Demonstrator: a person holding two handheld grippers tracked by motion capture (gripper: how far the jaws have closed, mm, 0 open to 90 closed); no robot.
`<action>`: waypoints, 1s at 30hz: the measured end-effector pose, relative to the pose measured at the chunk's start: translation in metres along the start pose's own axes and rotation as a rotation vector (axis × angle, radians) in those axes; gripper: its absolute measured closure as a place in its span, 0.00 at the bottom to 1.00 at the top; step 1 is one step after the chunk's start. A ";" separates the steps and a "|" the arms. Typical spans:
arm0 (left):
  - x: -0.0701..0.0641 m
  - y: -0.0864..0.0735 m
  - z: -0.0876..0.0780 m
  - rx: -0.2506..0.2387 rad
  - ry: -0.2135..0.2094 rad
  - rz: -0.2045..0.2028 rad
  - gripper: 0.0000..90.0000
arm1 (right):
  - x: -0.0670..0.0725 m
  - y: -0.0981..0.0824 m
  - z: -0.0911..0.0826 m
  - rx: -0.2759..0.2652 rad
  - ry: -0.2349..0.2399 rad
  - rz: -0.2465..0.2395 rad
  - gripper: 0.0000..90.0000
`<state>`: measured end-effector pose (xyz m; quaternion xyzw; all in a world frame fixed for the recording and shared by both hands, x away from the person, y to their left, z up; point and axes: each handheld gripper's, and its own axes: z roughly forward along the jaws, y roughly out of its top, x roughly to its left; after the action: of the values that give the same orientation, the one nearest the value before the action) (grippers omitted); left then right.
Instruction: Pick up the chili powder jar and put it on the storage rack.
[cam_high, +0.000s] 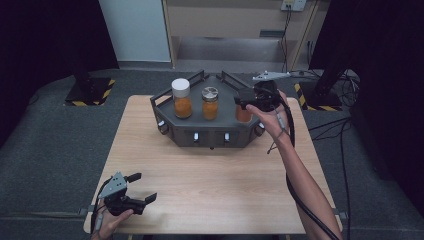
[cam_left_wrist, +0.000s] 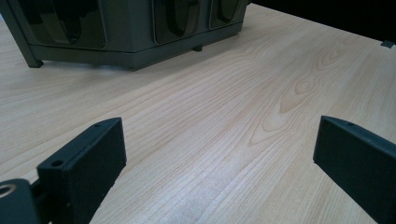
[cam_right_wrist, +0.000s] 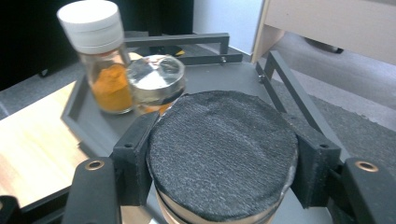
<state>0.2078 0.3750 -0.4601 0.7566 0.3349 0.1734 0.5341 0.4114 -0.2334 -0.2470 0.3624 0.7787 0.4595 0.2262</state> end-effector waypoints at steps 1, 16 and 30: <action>0.000 0.000 0.000 0.000 0.000 0.000 0.02 | 0.000 0.001 0.002 0.002 -0.005 0.001 0.39; 0.001 -0.001 0.000 -0.003 -0.001 -0.006 0.02 | -0.004 0.001 0.030 0.001 -0.062 0.033 0.39; 0.001 -0.001 0.000 -0.004 -0.004 -0.004 0.02 | -0.008 -0.007 0.050 0.012 -0.079 0.064 0.39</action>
<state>0.2085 0.3759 -0.4612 0.7554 0.3349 0.1714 0.5366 0.4485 -0.2141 -0.2772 0.4062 0.7599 0.4473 0.2398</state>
